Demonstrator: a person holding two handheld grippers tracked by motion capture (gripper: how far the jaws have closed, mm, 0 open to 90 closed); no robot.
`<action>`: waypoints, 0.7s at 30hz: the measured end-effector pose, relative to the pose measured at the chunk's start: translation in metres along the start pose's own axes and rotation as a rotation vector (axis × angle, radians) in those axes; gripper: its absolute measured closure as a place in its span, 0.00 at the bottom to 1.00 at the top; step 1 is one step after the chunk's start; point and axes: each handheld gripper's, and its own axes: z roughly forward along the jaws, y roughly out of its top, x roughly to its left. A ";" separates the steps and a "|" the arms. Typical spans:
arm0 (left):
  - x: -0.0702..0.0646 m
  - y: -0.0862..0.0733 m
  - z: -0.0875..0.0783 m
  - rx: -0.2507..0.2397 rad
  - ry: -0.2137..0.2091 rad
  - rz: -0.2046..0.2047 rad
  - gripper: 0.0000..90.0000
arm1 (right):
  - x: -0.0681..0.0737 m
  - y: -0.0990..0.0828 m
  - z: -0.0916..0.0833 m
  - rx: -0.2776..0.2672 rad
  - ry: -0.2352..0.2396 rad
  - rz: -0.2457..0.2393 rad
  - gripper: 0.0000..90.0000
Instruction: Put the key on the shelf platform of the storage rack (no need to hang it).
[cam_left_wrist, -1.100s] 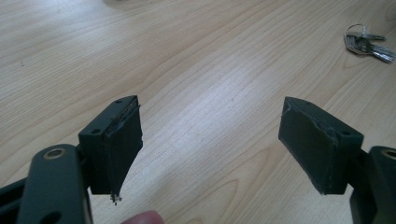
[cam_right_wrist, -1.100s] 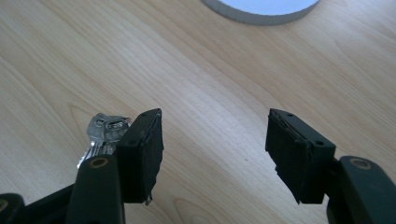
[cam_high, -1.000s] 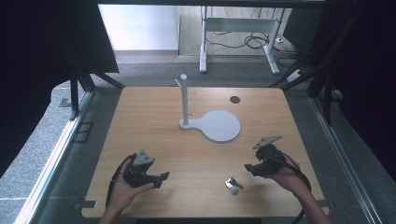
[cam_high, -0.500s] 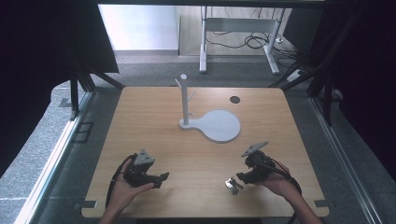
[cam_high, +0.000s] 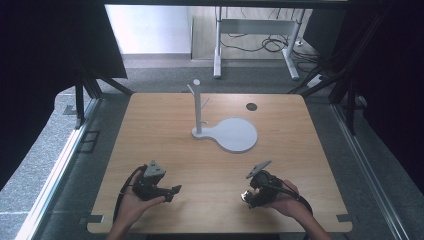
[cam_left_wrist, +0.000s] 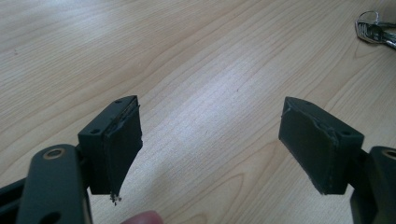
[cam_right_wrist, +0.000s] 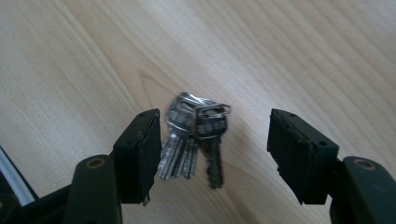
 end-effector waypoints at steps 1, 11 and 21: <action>0.000 0.000 0.000 0.000 0.000 0.000 0.24 | 0.001 0.000 0.001 0.002 -0.005 -0.005 0.40; 0.001 -0.001 0.002 0.010 -0.002 -0.005 0.24 | 0.005 0.000 0.012 0.031 -0.011 -0.014 0.39; 0.001 -0.001 0.002 0.008 -0.002 -0.005 0.24 | 0.010 0.003 0.019 0.051 -0.020 -0.023 0.41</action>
